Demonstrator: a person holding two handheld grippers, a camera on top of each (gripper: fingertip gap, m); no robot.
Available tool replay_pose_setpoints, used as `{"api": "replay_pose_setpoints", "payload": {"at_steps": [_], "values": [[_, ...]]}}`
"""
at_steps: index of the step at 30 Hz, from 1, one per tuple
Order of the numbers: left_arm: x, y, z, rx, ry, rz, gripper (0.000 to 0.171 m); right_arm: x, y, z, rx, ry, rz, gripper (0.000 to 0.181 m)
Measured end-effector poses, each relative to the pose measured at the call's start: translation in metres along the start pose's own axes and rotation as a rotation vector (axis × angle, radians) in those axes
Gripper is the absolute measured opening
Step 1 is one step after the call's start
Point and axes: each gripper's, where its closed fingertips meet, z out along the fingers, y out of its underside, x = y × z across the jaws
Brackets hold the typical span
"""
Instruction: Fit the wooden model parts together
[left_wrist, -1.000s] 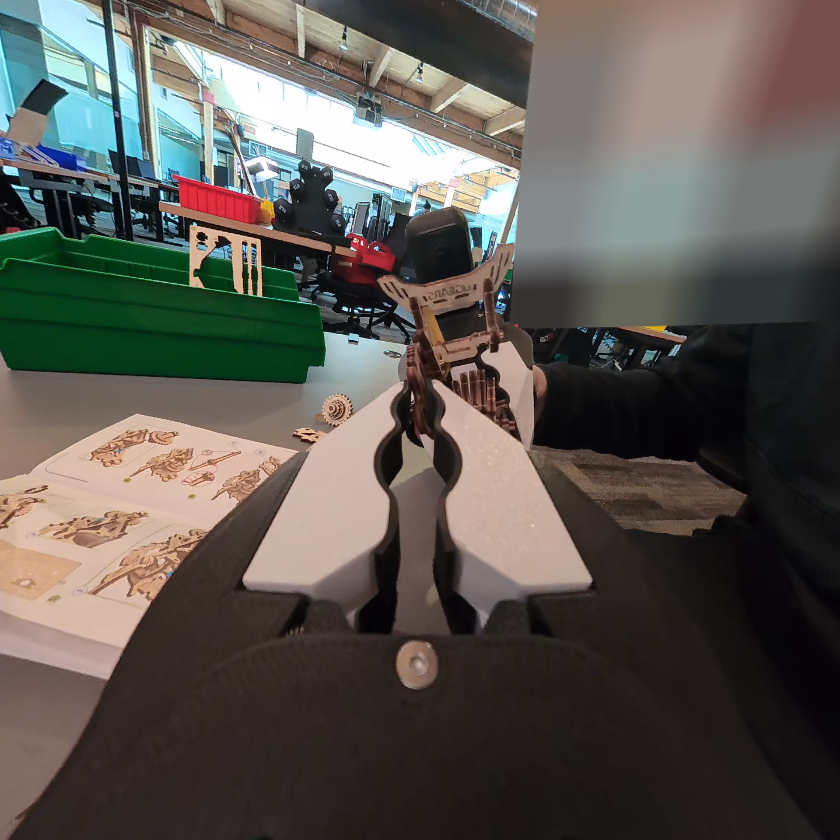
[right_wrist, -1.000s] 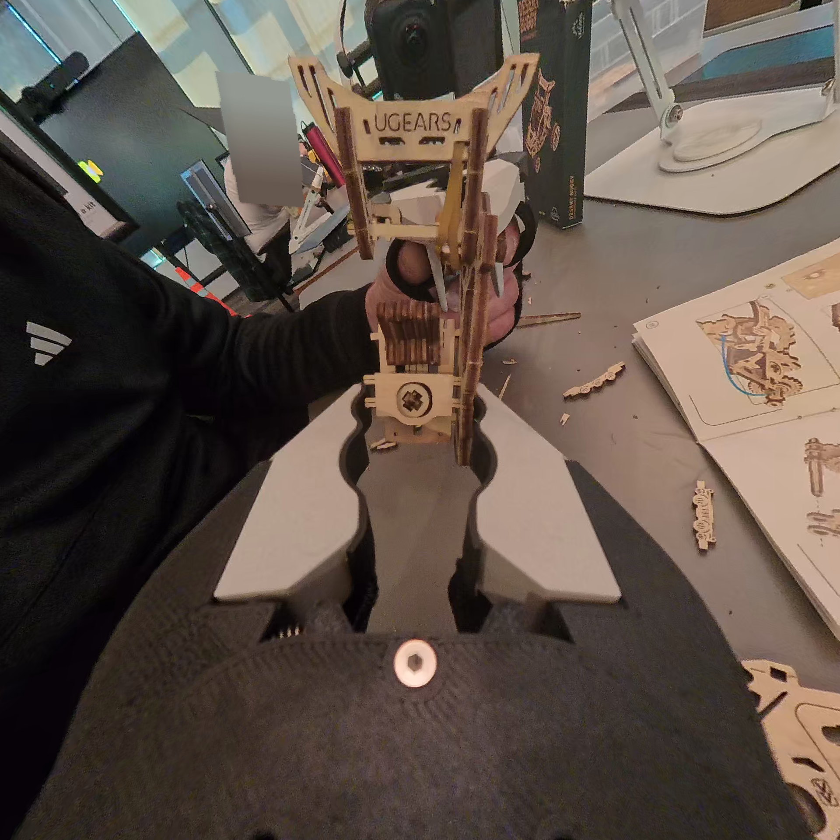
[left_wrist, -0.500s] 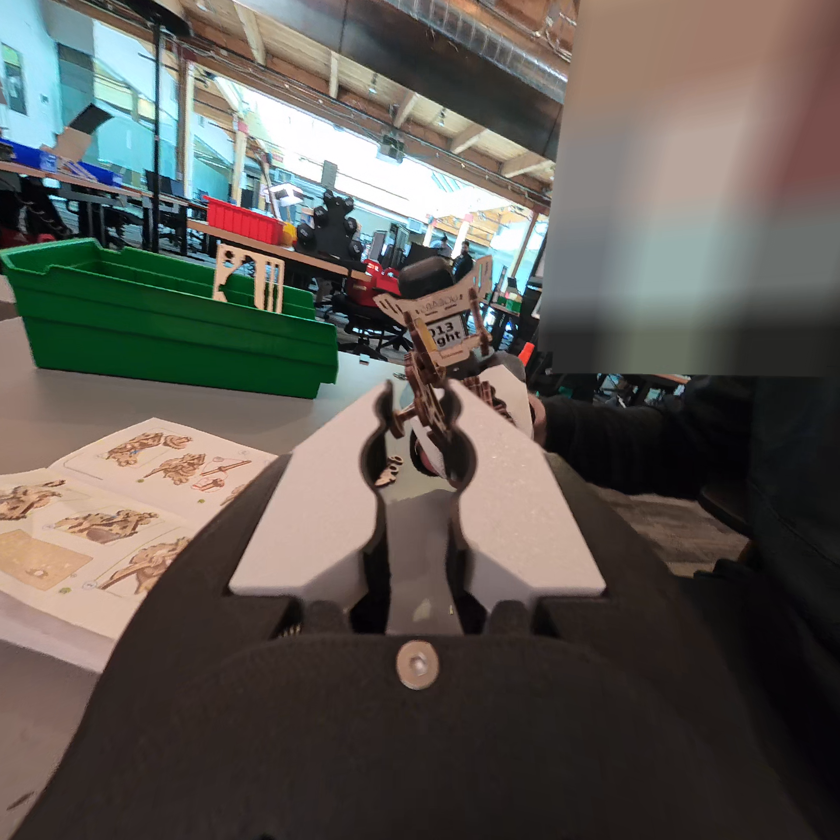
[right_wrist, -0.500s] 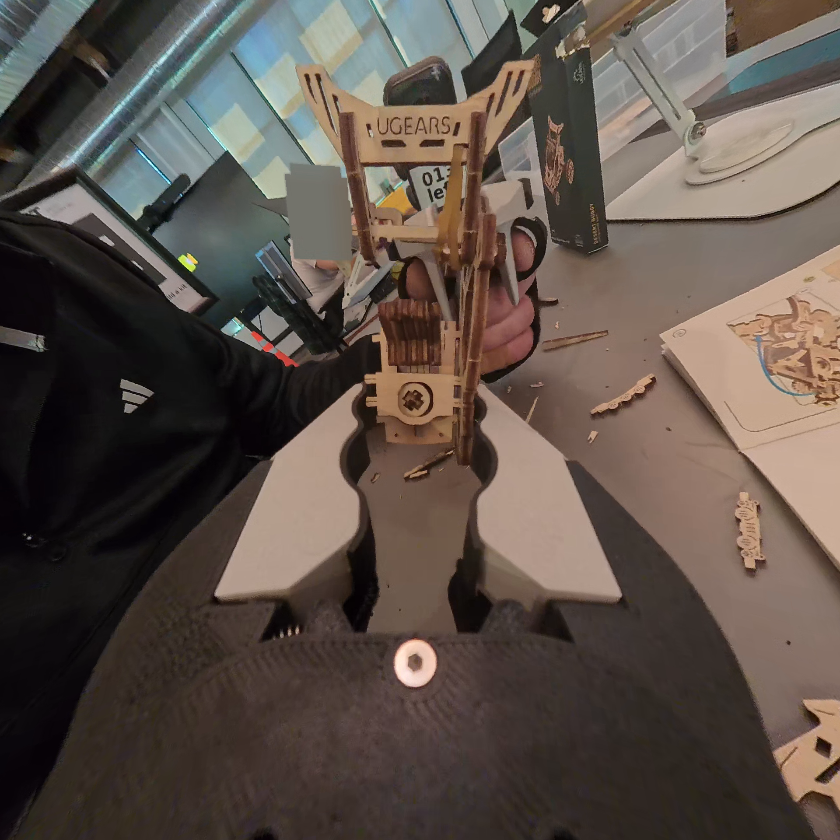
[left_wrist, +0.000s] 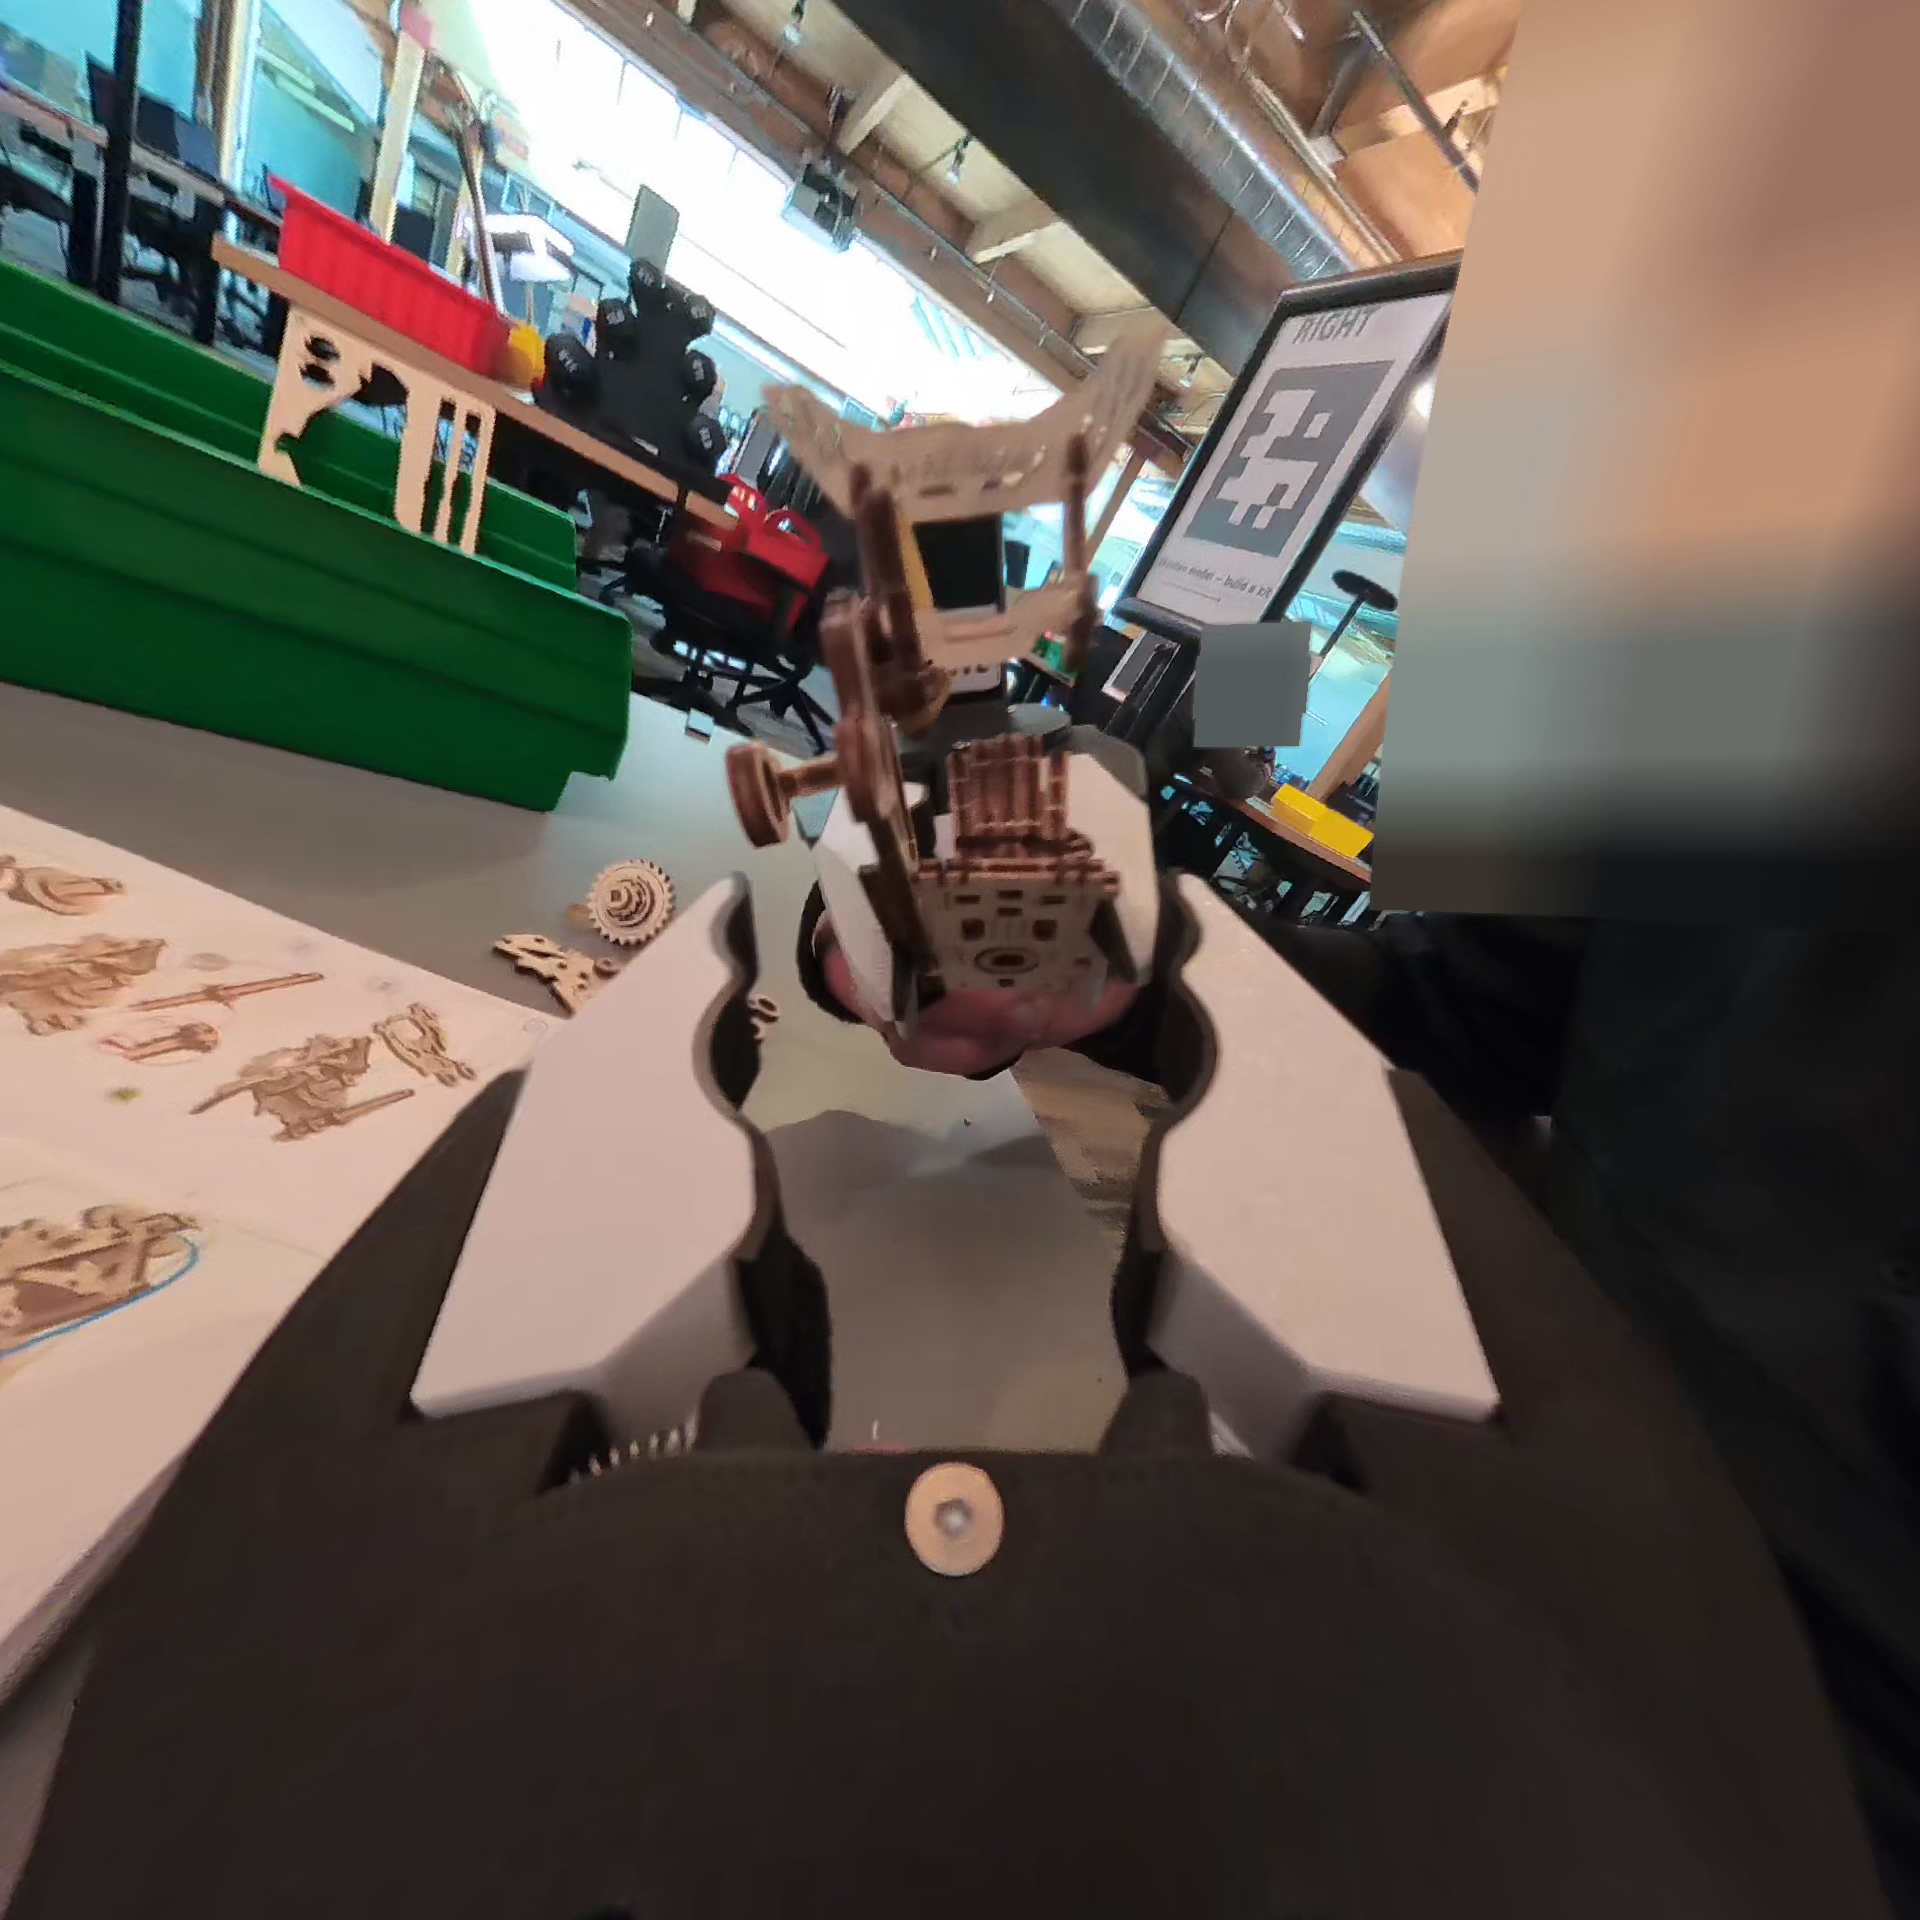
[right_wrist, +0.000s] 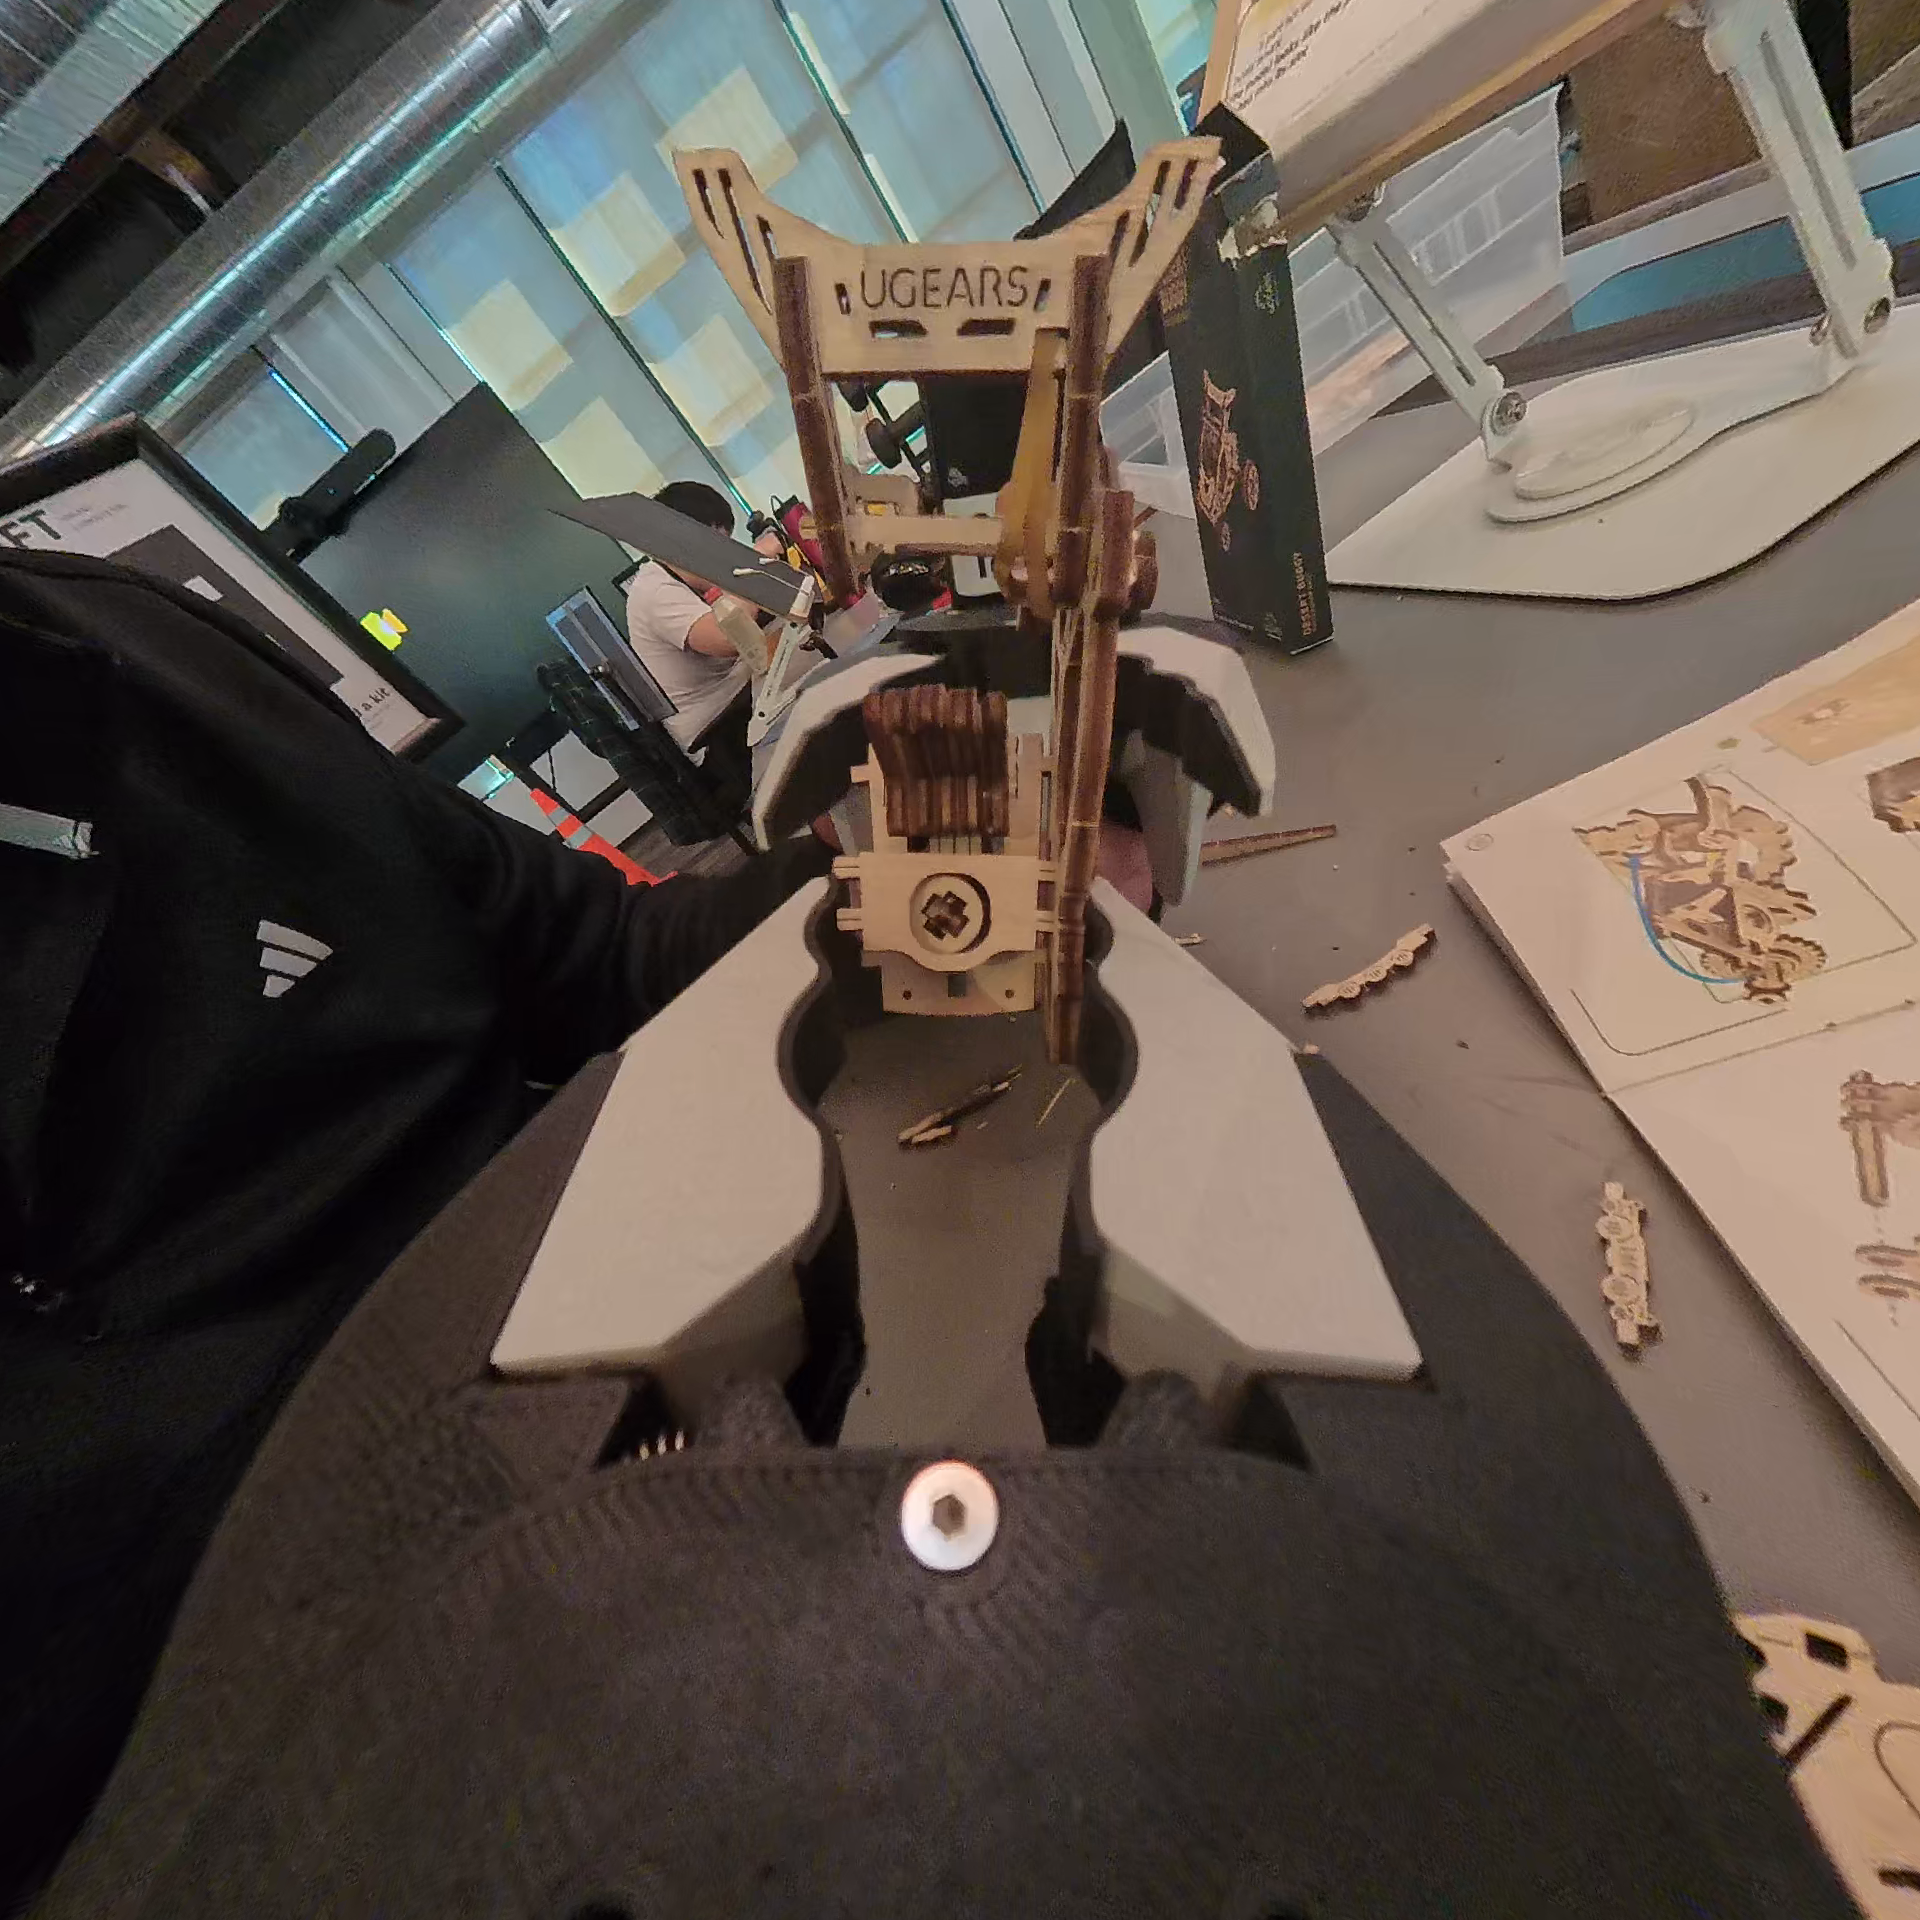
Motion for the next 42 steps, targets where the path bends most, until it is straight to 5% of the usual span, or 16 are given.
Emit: {"api": "replay_pose_setpoints", "payload": {"at_steps": [5, 15, 23, 42], "values": [[0.010, -0.006, 0.001, 0.056, 0.056, -0.003, 0.048, -0.003, -0.003, 0.007, 0.008, -0.015, 0.010, 0.039], [0.018, -0.024, -0.009, 0.161, 0.109, -0.005, 0.045, -0.009, -0.020, 0.009, 0.054, -0.004, -0.003, 0.051], [0.025, -0.029, -0.011, 0.200, 0.135, 0.025, 0.045, -0.017, -0.024, 0.010, 0.053, -0.035, -0.004, 0.038], [0.025, -0.042, -0.022, 0.309, 0.141, -0.017, 0.045, -0.016, -0.031, 0.023, 0.092, 0.039, -0.059, 0.039]]}}
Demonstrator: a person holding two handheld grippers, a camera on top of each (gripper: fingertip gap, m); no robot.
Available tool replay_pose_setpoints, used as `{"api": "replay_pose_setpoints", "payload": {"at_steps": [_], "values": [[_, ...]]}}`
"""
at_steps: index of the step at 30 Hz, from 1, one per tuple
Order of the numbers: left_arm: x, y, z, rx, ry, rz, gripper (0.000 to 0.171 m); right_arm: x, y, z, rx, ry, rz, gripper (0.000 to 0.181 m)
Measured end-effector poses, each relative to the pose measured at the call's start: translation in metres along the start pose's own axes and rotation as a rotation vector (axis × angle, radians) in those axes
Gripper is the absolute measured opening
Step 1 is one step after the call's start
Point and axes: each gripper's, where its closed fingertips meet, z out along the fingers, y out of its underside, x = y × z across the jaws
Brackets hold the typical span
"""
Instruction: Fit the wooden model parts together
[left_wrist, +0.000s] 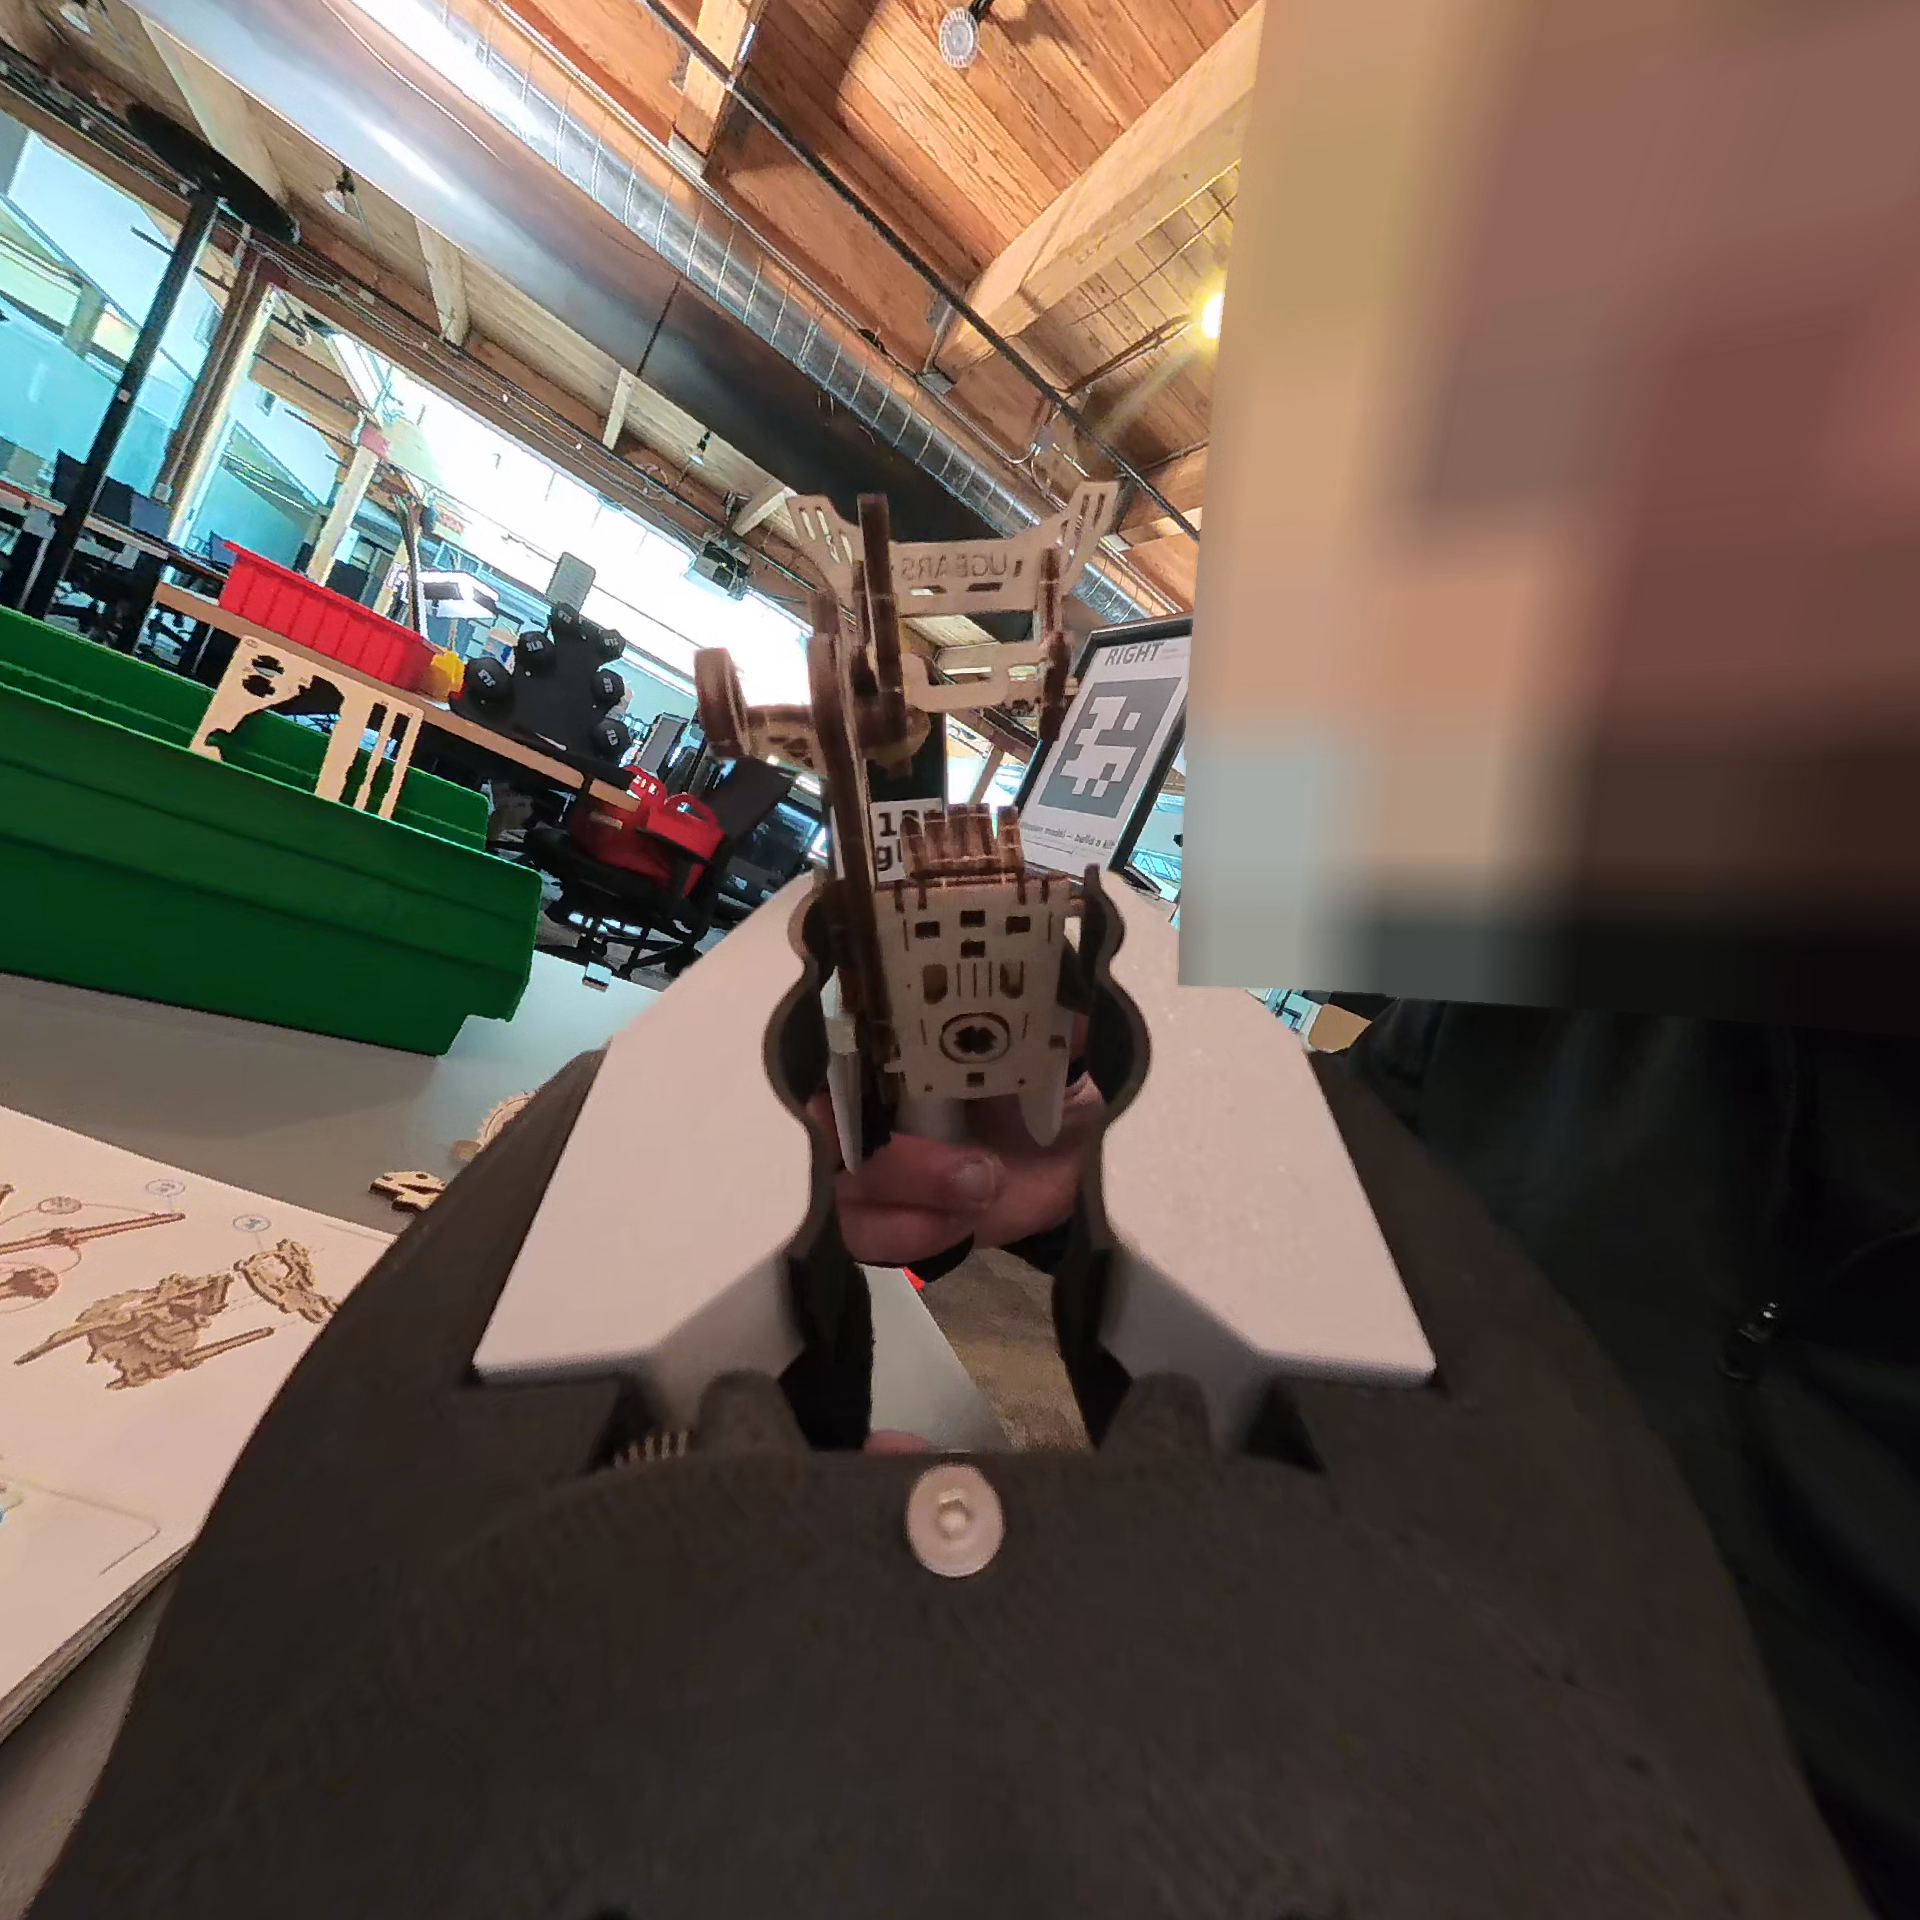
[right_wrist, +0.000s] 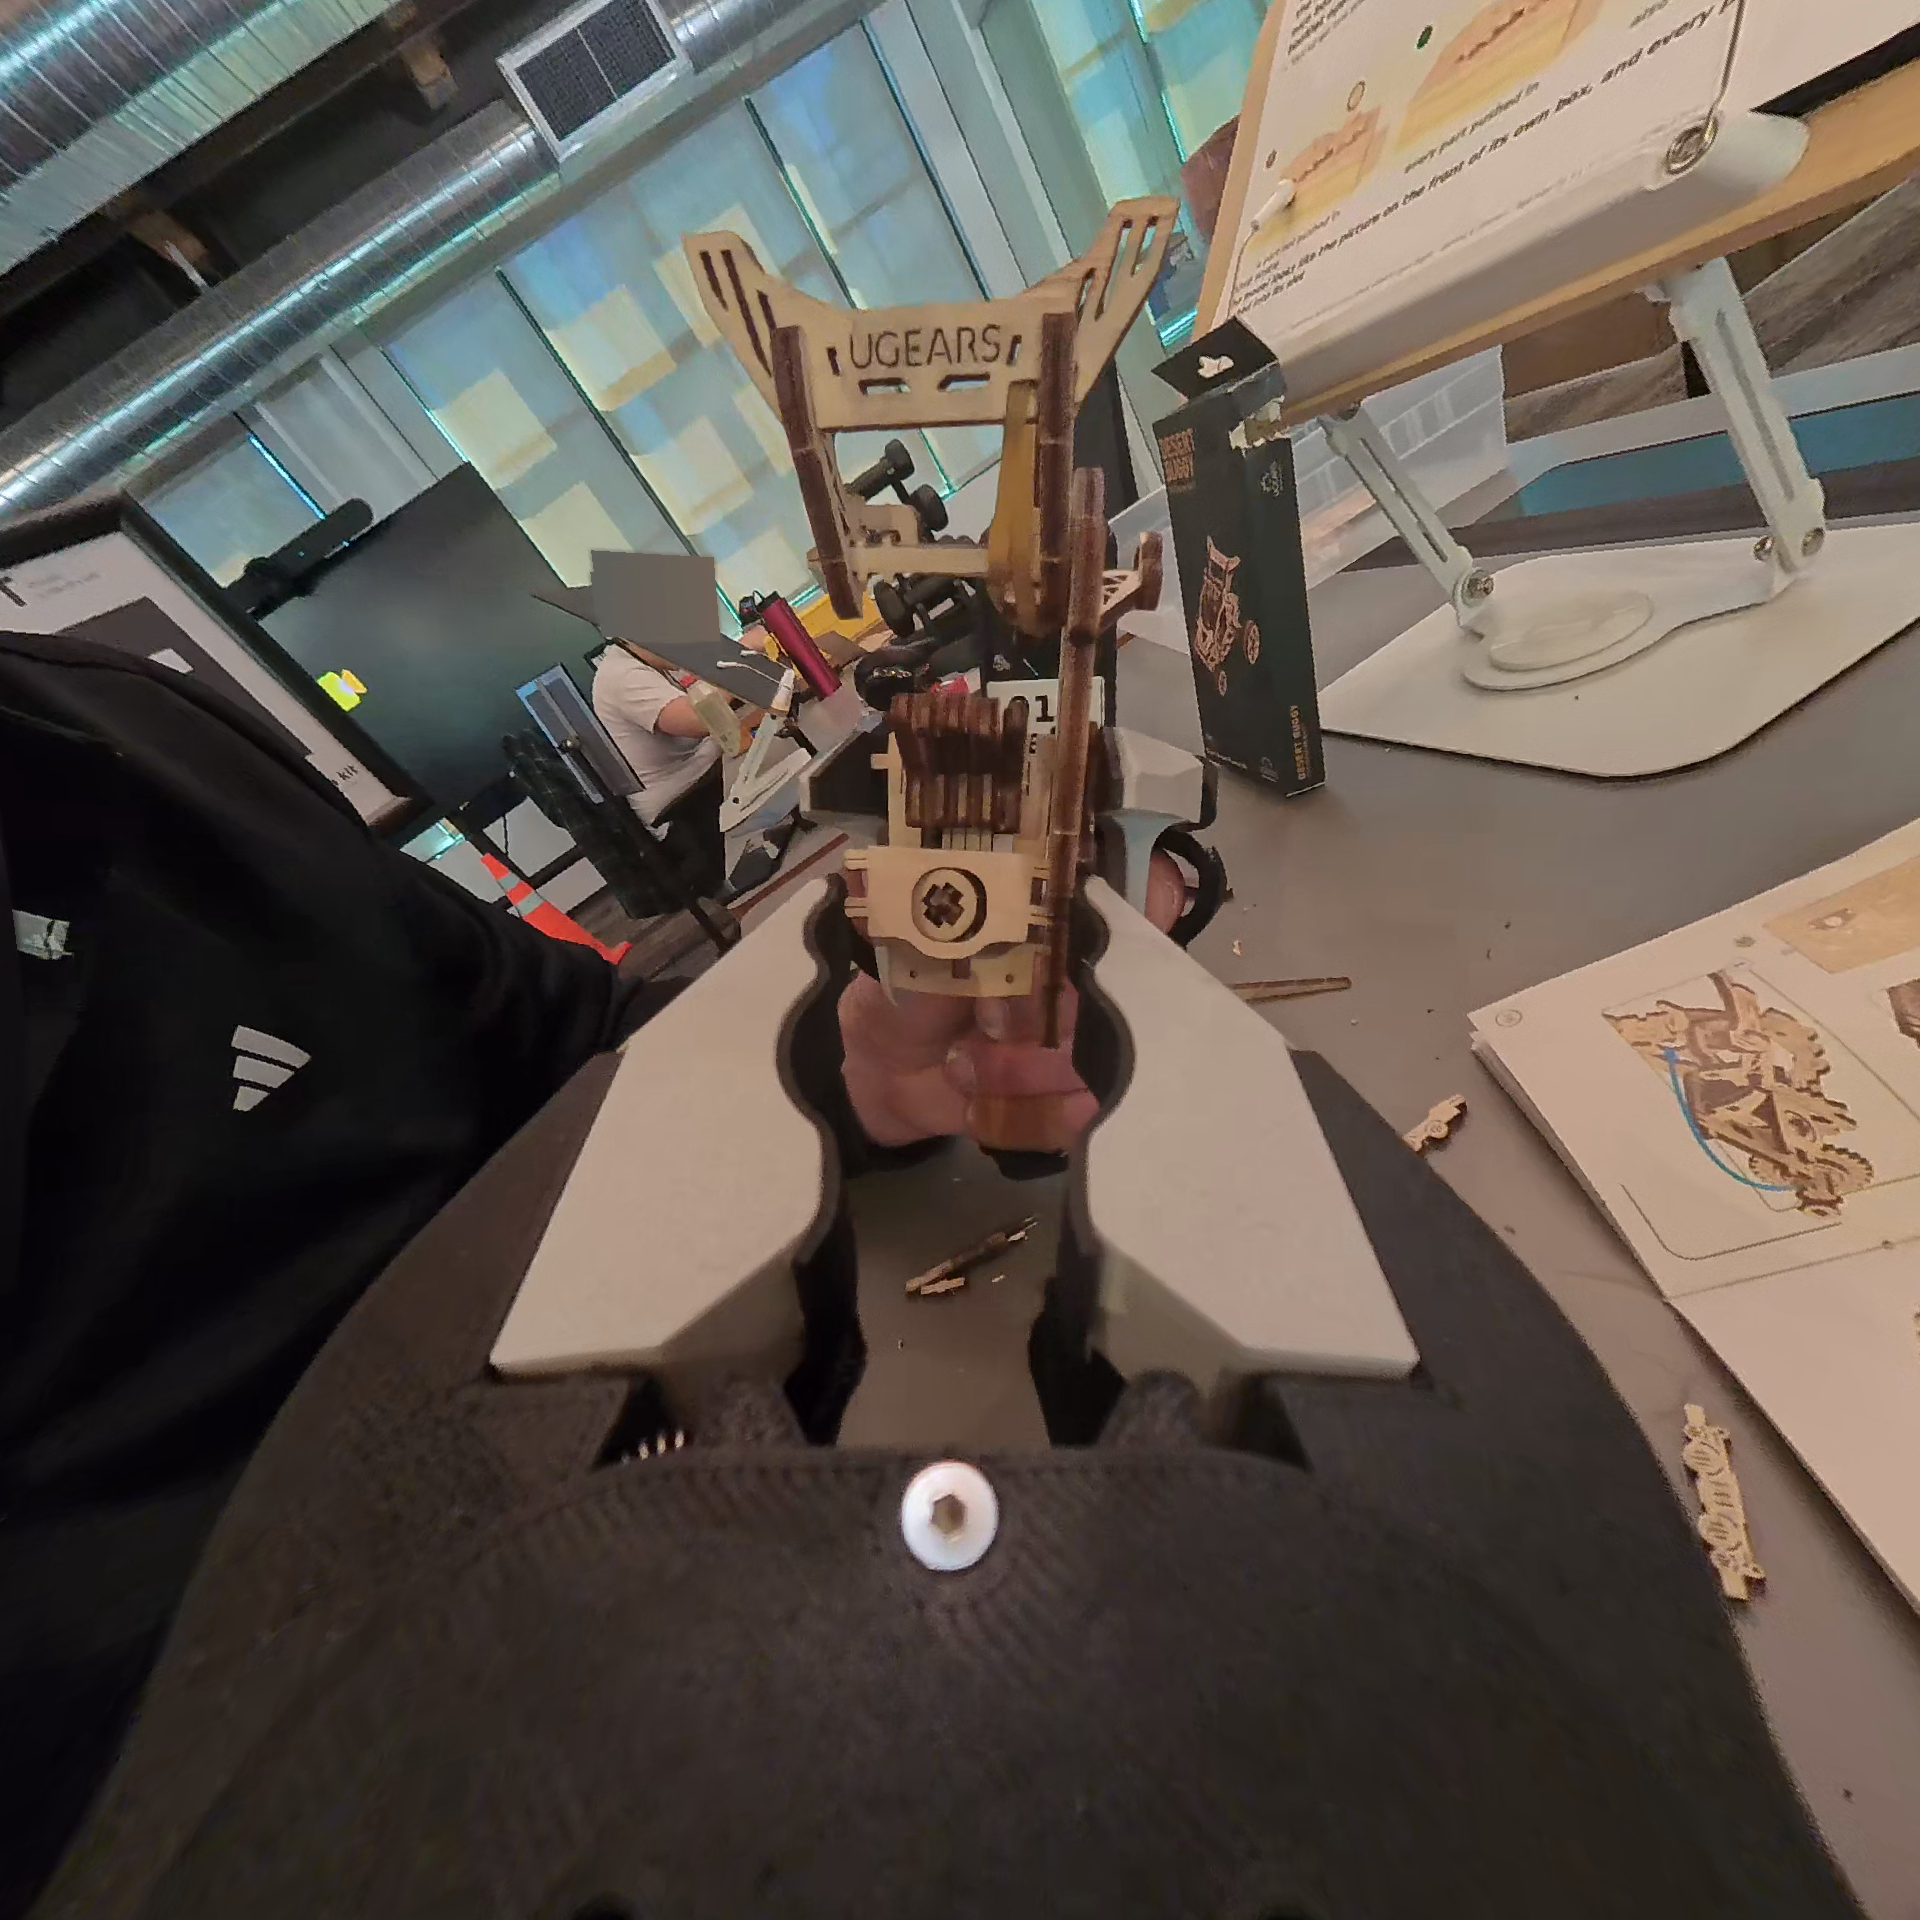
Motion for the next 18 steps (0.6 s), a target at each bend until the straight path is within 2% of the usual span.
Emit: {"api": "replay_pose_setpoints", "payload": {"at_steps": [18], "values": [[-0.001, -0.014, -0.006, 0.087, -0.015, -0.017, 0.044, 0.005, -0.005, 0.013, -0.017, 0.111, -0.085, 0.041]]}}
